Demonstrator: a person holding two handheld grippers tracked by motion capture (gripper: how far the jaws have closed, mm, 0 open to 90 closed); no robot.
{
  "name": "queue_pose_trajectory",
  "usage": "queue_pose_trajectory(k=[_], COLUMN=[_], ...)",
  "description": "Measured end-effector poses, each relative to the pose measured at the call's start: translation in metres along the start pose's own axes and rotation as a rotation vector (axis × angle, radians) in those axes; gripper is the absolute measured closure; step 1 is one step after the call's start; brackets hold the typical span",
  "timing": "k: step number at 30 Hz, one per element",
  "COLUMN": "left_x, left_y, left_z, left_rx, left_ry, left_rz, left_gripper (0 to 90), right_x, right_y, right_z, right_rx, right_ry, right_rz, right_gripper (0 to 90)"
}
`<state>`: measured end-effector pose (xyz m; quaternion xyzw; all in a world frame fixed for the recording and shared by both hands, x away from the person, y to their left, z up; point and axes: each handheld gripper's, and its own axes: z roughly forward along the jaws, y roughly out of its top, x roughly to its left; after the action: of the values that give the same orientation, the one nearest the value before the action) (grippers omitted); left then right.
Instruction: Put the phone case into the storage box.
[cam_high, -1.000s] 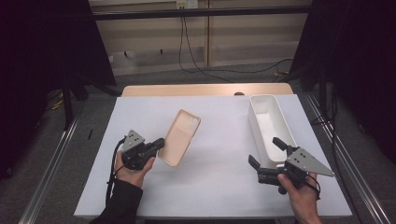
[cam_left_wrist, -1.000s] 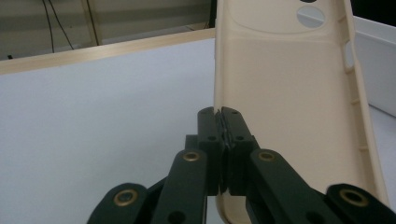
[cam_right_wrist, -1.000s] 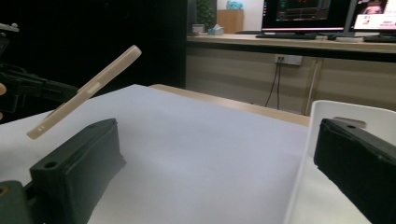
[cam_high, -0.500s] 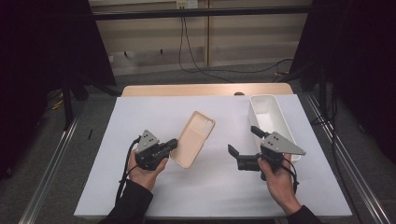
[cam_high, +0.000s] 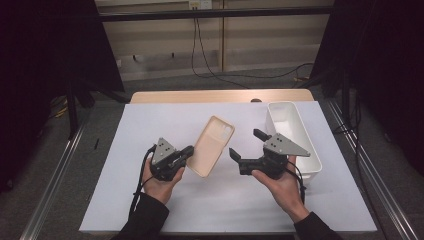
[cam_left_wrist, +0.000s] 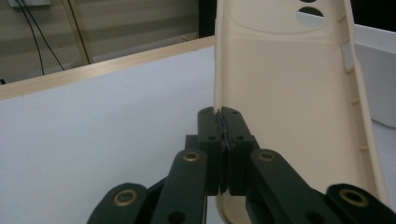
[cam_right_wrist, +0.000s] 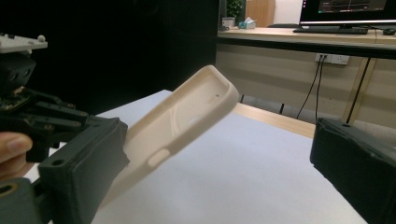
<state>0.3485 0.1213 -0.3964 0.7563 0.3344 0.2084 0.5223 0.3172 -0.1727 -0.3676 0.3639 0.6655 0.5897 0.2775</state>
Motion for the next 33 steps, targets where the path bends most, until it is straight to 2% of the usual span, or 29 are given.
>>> queue_pose_trajectory(k=[3, 5, 10, 14, 15, 20, 24, 27, 33], left_x=[-0.007, -0.011, -0.014, -0.012, -0.012, -0.014, -0.013, -0.013, -0.013], left_y=[0.001, 0.003, 0.006, 0.006, 0.006, 0.005, 0.004, 0.003, 0.003], left_z=[0.004, 0.008, 0.016, 0.014, 0.013, 0.013, 0.016, 0.017, 0.018], left_rx=[0.004, 0.008, -0.001, -0.010, -0.011, -0.011, 0.005, 0.008, 0.010], left_ry=[-0.010, -0.016, -0.025, -0.021, -0.022, -0.024, -0.030, -0.030, -0.029], left_rz=[0.019, 0.040, 0.045, 0.041, 0.041, 0.049, 0.047, 0.049, 0.048], left_gripper=[88.0, 87.9, 88.0, 88.0, 88.0, 88.0, 87.9, 87.9, 87.9], right_x=[0.002, 0.002, -0.002, -0.002, -0.002, -0.004, -0.006, -0.007, -0.008], right_y=[0.001, 0.001, 0.000, -0.001, -0.001, -0.004, -0.007, -0.008, -0.009], right_z=[0.001, 0.003, 0.009, 0.013, 0.014, 0.015, 0.016, 0.017, 0.018], right_rx=[0.003, 0.005, 0.021, 0.012, 0.018, 0.050, 0.056, 0.057, 0.063], right_ry=[-0.013, -0.028, -0.063, -0.106, -0.107, -0.103, -0.098, -0.097, -0.098], right_rz=[0.010, 0.015, 0.013, 0.017, 0.042, 0.053, 0.101, 0.142, 0.187], right_gripper=[8.1, 8.2, 8.2, 8.9, 9.8, 14.6, 24.2, 26.1, 34.2])
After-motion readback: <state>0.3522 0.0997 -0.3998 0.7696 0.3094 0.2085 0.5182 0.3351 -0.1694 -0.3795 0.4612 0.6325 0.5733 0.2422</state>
